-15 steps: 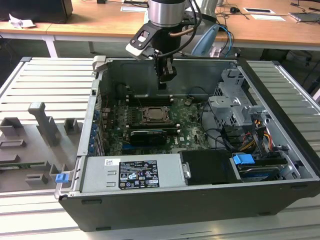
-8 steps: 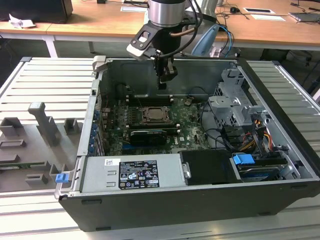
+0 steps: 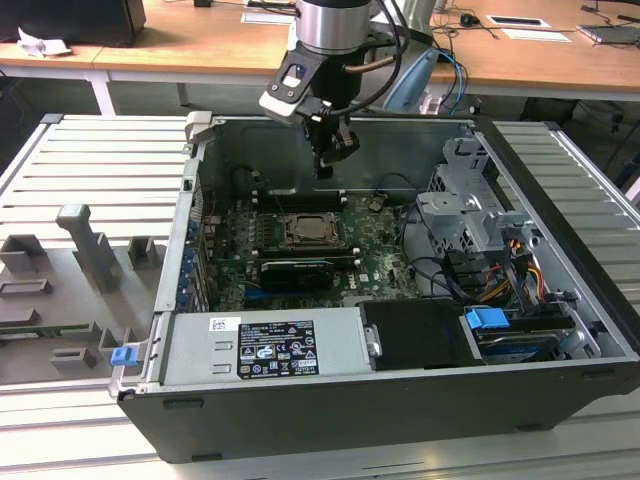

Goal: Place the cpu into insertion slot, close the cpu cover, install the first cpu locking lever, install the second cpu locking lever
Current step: 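Install the first cpu locking lever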

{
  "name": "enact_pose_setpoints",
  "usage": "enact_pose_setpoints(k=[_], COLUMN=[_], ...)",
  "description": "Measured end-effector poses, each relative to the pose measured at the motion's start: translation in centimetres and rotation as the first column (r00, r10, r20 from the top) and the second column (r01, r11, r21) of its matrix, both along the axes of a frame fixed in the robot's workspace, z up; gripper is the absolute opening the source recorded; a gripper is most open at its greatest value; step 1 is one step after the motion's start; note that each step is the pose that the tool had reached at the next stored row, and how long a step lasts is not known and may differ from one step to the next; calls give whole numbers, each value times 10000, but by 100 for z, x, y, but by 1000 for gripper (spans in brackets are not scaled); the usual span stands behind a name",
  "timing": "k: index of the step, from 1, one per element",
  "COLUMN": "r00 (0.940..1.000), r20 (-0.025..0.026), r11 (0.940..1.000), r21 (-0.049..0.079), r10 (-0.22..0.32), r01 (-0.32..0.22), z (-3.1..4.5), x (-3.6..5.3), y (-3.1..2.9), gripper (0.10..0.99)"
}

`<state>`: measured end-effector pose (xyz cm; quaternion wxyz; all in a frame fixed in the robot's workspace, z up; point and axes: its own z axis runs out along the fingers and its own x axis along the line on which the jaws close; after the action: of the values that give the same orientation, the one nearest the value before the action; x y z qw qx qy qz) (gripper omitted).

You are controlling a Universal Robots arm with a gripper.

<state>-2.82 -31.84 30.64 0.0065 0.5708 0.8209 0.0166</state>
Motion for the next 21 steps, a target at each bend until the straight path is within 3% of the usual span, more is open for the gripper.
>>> enact_pose_setpoints(k=[7, 9, 12, 15, 16, 21], r00=[9915, 9828, 9751, 9626, 9523, 9322], r20=[0, 0, 0, 0, 0, 3], r11=[9915, 9828, 9751, 9626, 9523, 9322], r21=[0, 0, 0, 0, 0, -2], r10=[1299, 1849, 2220, 2709, 3052, 3619], r01=[-1299, -1849, -2220, -2709, -3052, -3619], z=[0, 0, 0, 0, 0, -2], x=[-1, -1, -1, -2, -3, -11], y=[-1, -1, -1, -1, -2, -6], gripper=[106, 106, 106, 106, 106, 106])
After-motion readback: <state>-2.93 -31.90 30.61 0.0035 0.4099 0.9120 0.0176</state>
